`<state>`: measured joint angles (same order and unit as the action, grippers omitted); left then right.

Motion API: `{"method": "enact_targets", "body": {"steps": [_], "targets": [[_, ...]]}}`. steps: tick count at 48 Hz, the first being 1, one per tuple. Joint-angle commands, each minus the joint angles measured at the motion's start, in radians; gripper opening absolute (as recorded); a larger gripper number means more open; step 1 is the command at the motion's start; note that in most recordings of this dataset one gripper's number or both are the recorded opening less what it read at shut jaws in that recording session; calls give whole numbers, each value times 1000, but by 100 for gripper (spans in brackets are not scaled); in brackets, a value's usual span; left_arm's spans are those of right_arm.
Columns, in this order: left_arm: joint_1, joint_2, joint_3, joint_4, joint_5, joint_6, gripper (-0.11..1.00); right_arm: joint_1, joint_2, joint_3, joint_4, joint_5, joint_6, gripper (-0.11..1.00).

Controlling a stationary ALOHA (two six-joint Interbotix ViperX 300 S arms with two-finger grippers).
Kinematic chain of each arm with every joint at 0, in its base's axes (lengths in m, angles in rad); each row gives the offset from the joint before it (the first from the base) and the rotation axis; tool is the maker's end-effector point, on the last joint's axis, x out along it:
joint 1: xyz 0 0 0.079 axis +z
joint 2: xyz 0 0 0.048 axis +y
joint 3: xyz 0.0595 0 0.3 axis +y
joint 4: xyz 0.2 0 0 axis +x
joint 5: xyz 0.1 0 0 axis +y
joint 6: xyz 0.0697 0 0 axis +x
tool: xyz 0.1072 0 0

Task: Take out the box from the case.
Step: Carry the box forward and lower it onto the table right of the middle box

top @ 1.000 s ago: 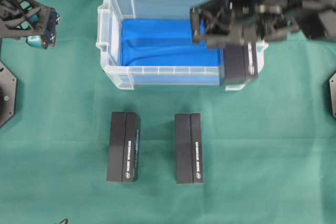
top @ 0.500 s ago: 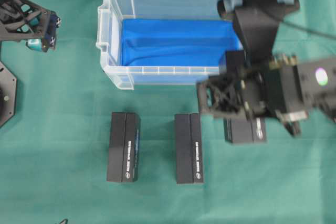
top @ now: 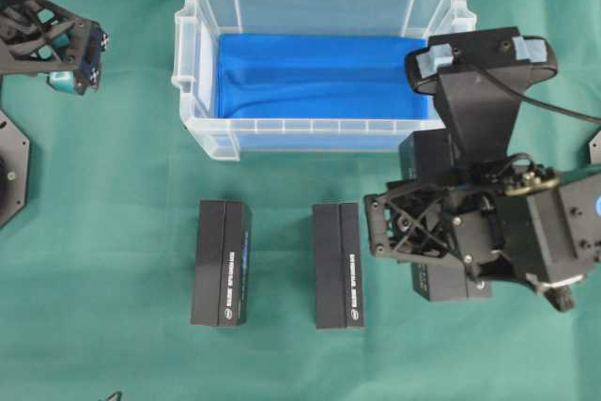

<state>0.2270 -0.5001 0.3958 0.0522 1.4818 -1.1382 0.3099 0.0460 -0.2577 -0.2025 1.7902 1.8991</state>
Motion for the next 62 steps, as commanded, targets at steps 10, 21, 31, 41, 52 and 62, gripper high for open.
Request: {"method": "enact_targets", "body": {"steps": [10,21,31,41,52,62], "targets": [[-5,-12,-12,-3,-3,-2,97,5,-21,38,-3,-23,21,65],[-5,-12,-11,-3,-3,0,97,5,-21,137,2,-135,44,65],[-5,-11,-11,-3,-3,2,97,5,-20,236,23,-239,72,65],[-5,-11,-11,-3,-3,0,97,11,-20,334,40,-325,92,65],[-5,-11,-11,-3,-3,-3,97,11,-20,426,44,-445,120,65],[-5,-11,-11,-3,-3,-3,97,11,-20,499,69,-532,143,65]]}}
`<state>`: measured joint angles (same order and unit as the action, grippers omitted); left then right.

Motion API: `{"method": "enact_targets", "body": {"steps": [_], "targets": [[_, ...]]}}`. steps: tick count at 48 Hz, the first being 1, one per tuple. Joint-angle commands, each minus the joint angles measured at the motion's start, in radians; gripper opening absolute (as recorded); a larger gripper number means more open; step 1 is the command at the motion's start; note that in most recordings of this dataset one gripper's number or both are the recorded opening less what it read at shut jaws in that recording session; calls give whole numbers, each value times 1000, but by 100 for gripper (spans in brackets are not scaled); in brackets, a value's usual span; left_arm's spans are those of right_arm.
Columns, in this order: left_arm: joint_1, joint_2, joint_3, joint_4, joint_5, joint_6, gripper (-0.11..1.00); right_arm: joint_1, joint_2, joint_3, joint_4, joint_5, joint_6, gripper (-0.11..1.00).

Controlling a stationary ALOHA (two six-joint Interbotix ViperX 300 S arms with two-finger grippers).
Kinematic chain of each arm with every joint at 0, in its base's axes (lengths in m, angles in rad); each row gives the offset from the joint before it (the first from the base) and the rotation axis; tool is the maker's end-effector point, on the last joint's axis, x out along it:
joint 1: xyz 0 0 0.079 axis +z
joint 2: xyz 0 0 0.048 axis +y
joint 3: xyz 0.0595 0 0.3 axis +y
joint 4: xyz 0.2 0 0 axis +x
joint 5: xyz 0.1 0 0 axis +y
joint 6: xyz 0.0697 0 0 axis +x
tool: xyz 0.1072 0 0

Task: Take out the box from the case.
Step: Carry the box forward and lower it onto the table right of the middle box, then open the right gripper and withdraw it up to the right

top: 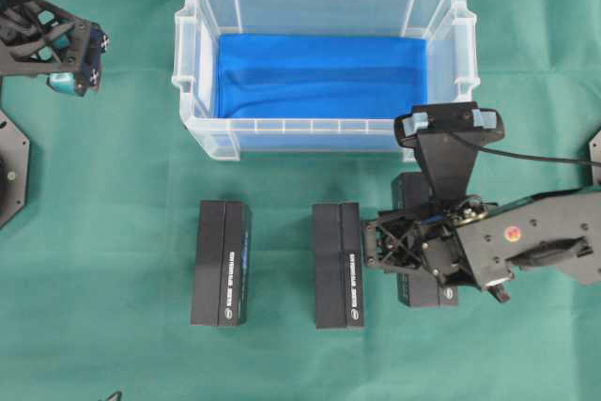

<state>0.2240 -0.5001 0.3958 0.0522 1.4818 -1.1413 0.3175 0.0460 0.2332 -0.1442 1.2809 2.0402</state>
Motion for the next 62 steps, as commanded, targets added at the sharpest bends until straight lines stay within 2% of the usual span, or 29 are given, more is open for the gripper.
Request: {"method": "enact_targets", "body": {"steps": [1,10,18,62], "targets": [[-2,-11,-11,-2,-3,0,97,3,-20,14,12,-31,2,65],[-2,-11,-11,-2,-3,-2,97,5,-11,71,46,-123,2,65],[-2,-11,-9,-3,-3,-2,97,3,9,80,52,-169,3,65],[-2,-12,-9,-3,-5,5,97,5,12,83,80,-172,2,65]]}}
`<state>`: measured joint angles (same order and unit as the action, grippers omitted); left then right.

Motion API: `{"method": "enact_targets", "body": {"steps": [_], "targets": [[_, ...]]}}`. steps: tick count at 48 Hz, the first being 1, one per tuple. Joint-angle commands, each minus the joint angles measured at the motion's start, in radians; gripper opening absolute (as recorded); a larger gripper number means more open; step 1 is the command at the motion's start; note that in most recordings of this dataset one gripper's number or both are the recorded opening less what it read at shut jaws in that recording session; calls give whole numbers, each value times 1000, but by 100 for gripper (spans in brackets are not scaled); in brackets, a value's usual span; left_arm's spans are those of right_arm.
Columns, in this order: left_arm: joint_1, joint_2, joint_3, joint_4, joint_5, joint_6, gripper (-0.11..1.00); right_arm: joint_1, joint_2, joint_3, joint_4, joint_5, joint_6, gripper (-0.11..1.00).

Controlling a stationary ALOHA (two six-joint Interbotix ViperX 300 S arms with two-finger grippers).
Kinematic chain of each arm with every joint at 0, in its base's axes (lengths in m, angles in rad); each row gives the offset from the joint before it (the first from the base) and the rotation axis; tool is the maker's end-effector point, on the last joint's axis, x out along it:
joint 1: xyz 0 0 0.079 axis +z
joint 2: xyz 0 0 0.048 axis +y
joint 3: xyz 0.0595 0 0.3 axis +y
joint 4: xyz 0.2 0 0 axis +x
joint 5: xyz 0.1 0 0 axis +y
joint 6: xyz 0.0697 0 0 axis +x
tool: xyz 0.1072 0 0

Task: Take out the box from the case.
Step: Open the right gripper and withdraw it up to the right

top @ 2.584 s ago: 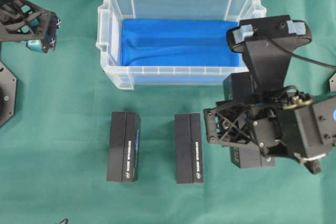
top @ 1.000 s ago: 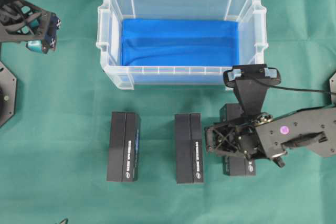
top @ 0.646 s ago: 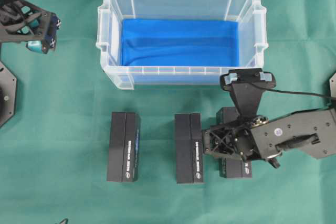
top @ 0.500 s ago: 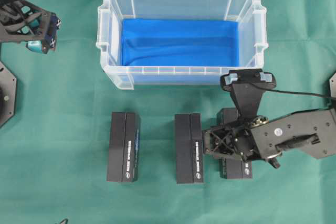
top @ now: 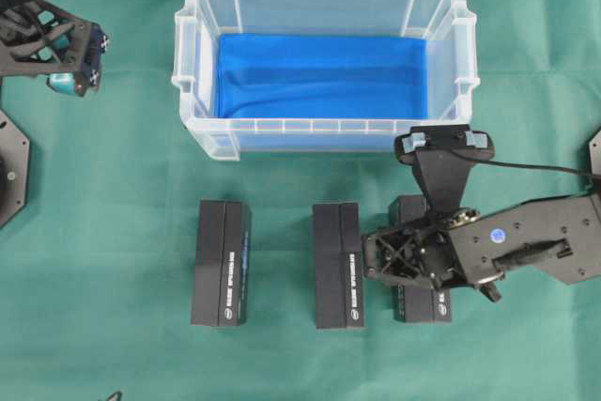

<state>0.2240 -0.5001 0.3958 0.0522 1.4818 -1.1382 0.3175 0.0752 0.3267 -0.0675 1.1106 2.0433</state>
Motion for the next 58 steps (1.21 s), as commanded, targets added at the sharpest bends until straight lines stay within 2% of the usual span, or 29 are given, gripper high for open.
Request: {"method": "enact_targets", "body": {"steps": [1,20,21,25,28,48,58], "targets": [[-2,-12,-9,-3,-3,2,97,6,-18,-12,2,-3,-2,65],[-2,-12,-9,-2,-3,-3,97,11,-17,-14,8,2,-2,66],[-2,-12,-9,-3,-3,-3,97,12,-18,-14,8,3,-2,67],[-2,-12,-9,-2,-3,-5,97,11,-18,-17,8,20,-2,86],[-2,-12,-9,-2,-3,-5,97,11,-18,-20,8,40,-3,93],[-2,-14,-9,-2,-3,-3,97,11,-92,-52,-2,74,-8,90],[-3,-20,-6,-2,-3,-3,97,5,-167,-130,-48,219,-8,90]]}}
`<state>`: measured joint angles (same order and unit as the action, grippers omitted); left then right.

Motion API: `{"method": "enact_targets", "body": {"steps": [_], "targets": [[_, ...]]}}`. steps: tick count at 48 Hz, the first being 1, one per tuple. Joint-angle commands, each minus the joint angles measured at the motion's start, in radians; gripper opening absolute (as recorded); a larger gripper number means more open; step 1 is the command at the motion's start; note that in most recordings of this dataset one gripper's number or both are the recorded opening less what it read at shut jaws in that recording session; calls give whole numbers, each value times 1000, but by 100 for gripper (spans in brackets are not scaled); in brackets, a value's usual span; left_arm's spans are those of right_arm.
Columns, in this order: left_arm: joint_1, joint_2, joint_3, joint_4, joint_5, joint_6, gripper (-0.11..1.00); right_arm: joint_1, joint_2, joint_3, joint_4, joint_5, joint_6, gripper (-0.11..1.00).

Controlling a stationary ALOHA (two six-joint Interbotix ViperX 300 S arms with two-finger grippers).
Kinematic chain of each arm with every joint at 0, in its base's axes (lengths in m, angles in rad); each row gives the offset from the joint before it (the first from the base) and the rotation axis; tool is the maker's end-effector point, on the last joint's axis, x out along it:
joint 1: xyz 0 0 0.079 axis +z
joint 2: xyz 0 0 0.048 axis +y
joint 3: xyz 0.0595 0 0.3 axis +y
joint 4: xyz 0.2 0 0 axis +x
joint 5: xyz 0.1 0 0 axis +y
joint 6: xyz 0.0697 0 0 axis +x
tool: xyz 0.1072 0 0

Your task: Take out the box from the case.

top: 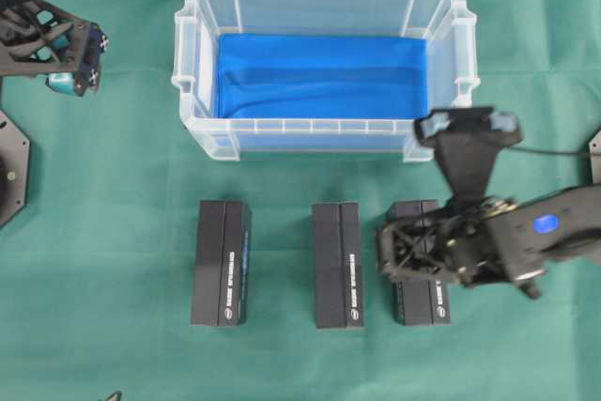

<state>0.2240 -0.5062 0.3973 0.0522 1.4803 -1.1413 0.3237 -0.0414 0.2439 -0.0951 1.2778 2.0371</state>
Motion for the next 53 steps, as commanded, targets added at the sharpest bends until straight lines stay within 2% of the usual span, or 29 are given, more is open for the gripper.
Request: {"method": "enact_targets", "body": {"steps": [1,13,20,33,43,53], "targets": [[-5,-14,-6,-3,-2,0,97,-3,-55,-58,-25,69,-2,90],[-5,-21,-2,-2,-2,-2,97,-25,-100,-153,-100,227,-25,90],[-5,-21,0,-3,-9,0,97,-58,-123,-161,-109,253,-74,89],[-12,-23,0,-2,-12,-2,97,-195,-172,-158,-110,258,-262,89],[-14,-25,0,-3,-12,-3,97,-334,-195,-155,-110,253,-465,89],[-14,-26,0,2,-14,0,97,-367,-221,-129,-141,252,-614,89]]}}
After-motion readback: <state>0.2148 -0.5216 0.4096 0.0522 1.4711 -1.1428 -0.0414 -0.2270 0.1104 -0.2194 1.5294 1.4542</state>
